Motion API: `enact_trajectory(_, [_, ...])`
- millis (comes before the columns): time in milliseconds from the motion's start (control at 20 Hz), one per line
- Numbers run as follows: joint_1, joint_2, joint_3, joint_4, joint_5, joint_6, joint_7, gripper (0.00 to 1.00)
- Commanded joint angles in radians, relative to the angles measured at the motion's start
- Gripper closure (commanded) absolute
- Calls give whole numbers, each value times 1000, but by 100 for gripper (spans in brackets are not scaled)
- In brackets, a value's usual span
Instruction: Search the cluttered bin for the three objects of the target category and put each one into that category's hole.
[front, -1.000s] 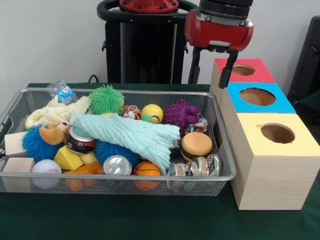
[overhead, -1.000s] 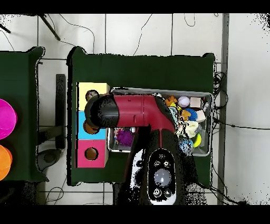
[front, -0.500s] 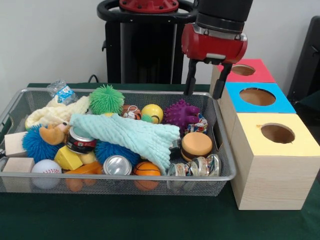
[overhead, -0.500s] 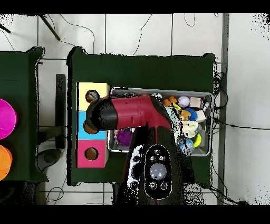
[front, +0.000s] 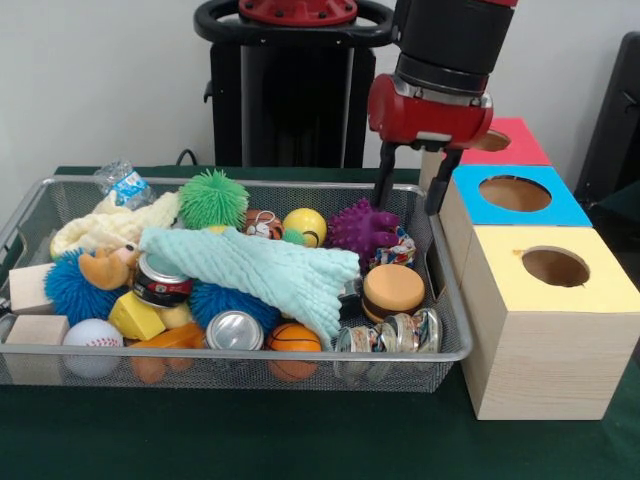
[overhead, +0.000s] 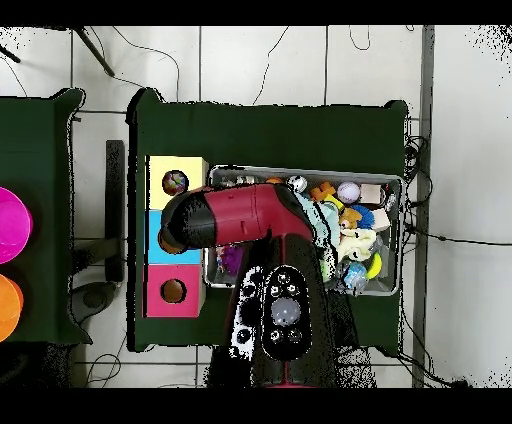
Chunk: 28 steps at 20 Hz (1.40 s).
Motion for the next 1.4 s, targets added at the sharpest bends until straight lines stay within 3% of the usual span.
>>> enact_trajectory(50, [13,72,49,45,-80,-58,33,0])
enact_trajectory(650, [24,105,36,28,-96,-65,16,0])
enact_trajectory(1000, [-10,76,65,43,-93,-7,-57,0])
enact_trajectory(1400, [-19,80,75,47,-115,5,-60,0])
